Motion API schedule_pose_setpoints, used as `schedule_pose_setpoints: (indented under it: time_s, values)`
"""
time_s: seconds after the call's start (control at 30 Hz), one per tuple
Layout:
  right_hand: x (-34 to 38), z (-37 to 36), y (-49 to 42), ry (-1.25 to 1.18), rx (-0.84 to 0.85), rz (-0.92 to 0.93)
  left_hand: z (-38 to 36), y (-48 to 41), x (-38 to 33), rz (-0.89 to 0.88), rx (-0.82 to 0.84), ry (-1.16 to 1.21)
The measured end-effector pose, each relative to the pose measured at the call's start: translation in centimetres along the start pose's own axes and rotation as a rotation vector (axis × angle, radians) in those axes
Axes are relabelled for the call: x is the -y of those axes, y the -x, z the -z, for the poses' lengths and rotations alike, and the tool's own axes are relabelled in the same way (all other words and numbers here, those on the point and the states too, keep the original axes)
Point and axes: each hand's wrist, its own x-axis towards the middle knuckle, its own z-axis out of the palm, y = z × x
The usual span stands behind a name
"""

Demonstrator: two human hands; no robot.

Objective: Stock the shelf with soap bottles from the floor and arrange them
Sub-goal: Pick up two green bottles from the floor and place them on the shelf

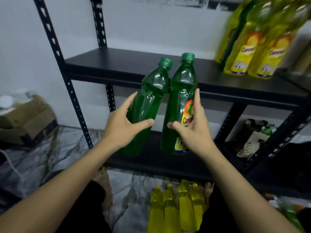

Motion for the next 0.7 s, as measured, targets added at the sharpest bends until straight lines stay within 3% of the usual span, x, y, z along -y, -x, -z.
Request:
schedule_pose_setpoints:
  time_s: [0.4,0.7]
  values:
    - [6.9,6.7,-10.0,0.250,-0.271,0.244,0.3,-11.6,-9.5,-0.290,-0.075,-0.007]
    - [3.7,8.6,-15.8,0.228,-0.378,0.124,-4.9,-20.1,-10.4,-0.323,-0.148,0.080]
